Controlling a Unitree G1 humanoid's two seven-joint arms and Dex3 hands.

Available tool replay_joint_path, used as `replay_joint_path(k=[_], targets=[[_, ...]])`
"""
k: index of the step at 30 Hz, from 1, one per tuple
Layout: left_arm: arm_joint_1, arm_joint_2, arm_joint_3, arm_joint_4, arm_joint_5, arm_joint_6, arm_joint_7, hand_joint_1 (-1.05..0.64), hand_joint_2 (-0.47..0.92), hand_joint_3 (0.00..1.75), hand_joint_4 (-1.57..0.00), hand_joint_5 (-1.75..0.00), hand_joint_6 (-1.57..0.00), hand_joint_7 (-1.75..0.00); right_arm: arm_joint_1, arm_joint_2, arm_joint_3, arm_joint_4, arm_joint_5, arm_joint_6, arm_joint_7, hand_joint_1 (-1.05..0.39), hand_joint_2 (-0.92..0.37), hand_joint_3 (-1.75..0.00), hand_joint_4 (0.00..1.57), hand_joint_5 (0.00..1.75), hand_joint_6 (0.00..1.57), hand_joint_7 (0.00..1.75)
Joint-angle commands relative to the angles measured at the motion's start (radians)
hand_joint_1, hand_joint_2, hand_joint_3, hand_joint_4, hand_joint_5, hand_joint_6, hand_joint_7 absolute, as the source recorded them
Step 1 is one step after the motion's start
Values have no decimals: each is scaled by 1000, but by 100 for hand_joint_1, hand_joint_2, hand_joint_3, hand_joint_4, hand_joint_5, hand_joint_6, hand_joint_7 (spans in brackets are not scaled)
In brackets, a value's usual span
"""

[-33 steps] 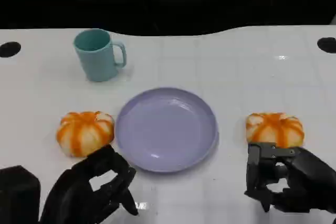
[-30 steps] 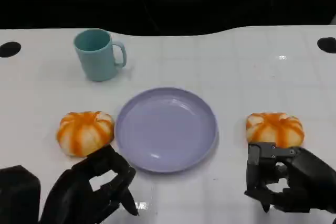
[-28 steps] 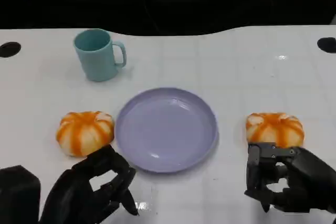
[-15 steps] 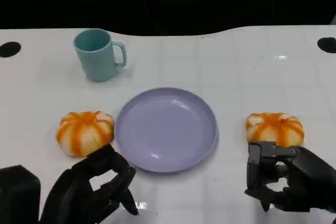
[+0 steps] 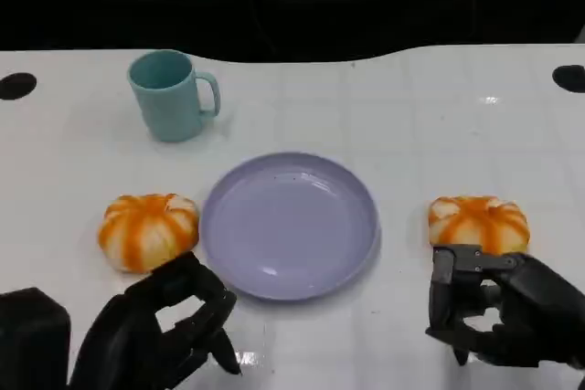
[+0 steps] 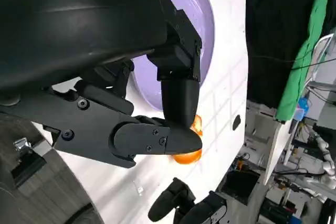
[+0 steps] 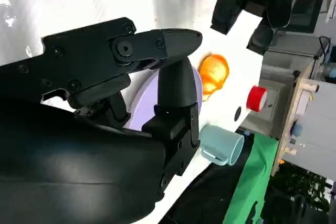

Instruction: Grasp the bread from the table and place it into the plate.

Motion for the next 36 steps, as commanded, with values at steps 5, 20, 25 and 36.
replay_joint_path(k=[5,20,25,36], targets=[[-1,12,6,8,6,-9,1,-58,92,33,-78,-175,-59,-172,-12,1,-41,0,-55,-171,-56,-40,-92,-21,52,140,50,88],[-8,10,10,24,1,-9,0,-58,92,33,-78,-175,-59,-173,-38,-84,-114,-14,-394,-415,-264,-44,-92,-6,10,57,41,10],[-5,10,7,24,4,-13,-1,-58,92,33,-78,-175,-59,-174,-26,-112,-127,-58,-501,-401,-313,-40,-89,-1,5,49,38,4],[-12,8,0,35,13,-28,-3,-58,92,32,-78,-175,-59,-175,-18,-182,-120,-154,-845,-313,-443,-34,-80,0,0,34,33,1]])
